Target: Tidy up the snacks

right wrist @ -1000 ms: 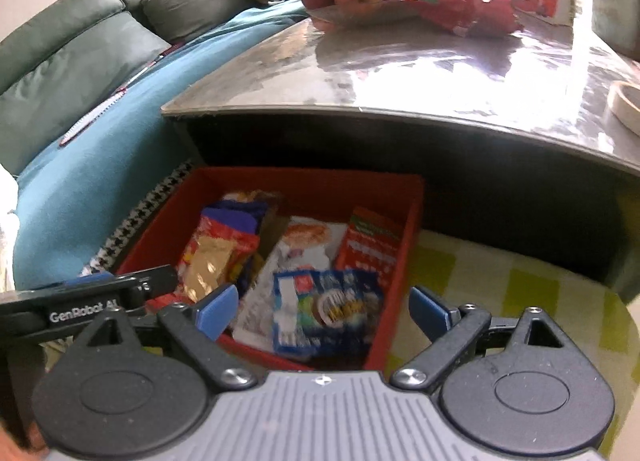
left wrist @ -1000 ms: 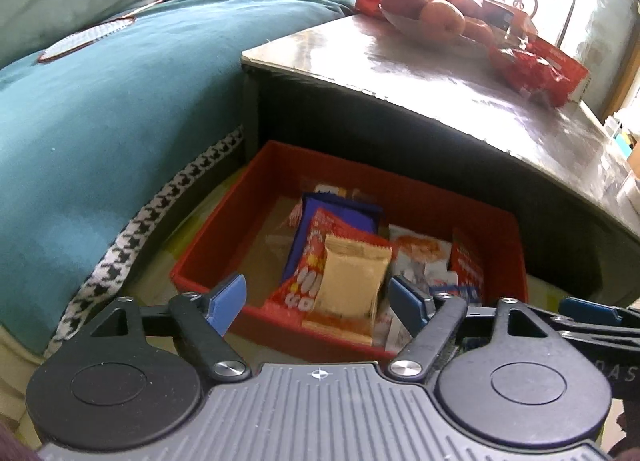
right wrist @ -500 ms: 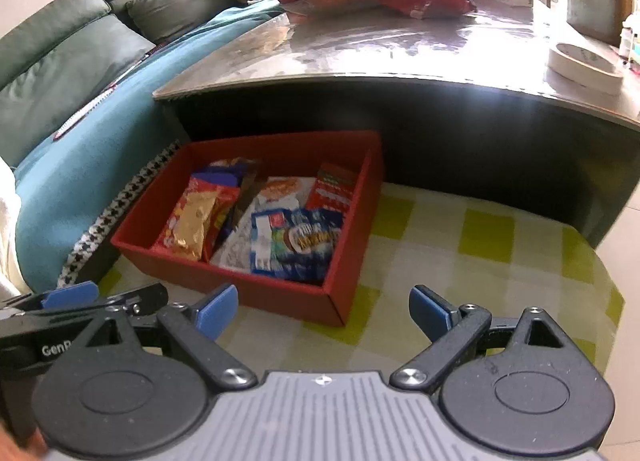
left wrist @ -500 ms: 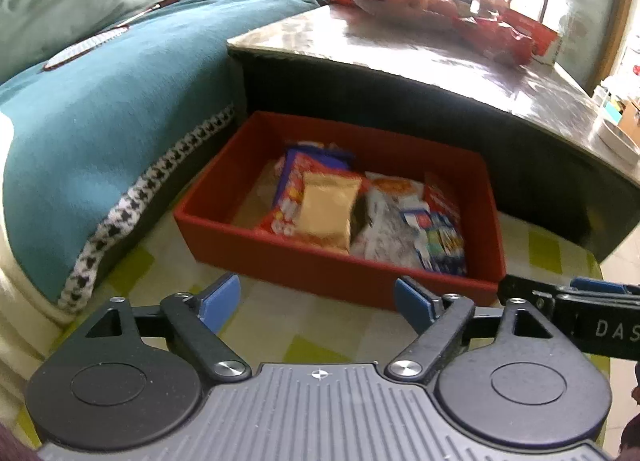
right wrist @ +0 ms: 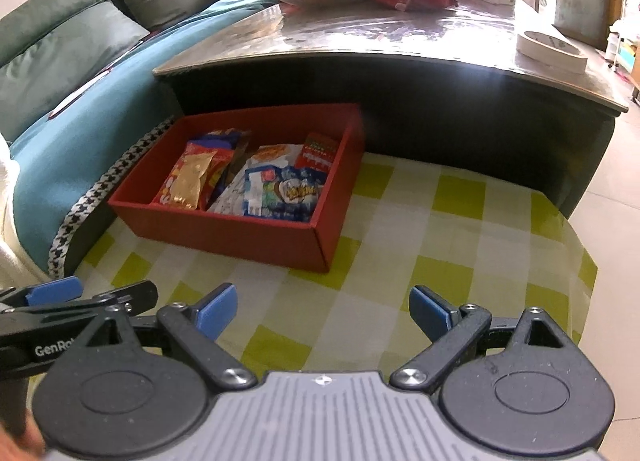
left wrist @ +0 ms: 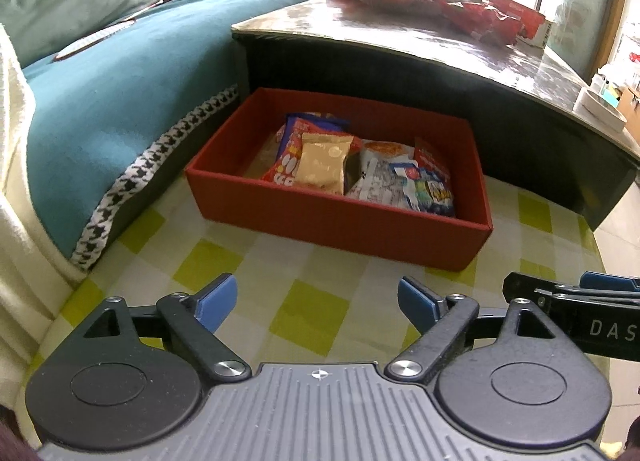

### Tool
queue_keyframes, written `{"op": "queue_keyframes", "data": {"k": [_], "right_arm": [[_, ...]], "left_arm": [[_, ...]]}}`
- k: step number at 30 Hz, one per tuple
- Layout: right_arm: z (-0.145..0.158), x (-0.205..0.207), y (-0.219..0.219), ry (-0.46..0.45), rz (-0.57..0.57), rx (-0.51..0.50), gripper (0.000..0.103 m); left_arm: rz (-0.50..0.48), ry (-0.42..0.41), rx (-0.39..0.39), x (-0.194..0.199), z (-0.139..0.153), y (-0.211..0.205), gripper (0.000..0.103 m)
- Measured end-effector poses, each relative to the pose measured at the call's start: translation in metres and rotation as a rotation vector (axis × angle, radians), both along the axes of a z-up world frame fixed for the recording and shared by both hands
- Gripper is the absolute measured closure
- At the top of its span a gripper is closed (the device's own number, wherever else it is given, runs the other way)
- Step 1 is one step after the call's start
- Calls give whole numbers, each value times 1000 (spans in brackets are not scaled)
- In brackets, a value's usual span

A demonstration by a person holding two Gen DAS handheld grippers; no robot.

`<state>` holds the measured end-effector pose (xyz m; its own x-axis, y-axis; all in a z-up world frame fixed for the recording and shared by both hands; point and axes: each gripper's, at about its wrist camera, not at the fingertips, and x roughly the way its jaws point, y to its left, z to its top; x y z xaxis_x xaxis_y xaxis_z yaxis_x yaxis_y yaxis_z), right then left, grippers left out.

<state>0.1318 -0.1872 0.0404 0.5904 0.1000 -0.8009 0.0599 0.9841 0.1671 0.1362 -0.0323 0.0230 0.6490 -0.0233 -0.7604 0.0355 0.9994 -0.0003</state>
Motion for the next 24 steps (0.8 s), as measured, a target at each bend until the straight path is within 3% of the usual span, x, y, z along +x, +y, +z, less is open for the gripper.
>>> {"op": "queue_keyframes", "data": {"k": [24], "right_arm": [[15, -48, 5, -31, 20, 9, 8]], "left_arm": [[-7, -16, -24, -49, 7, 6, 5]]}}
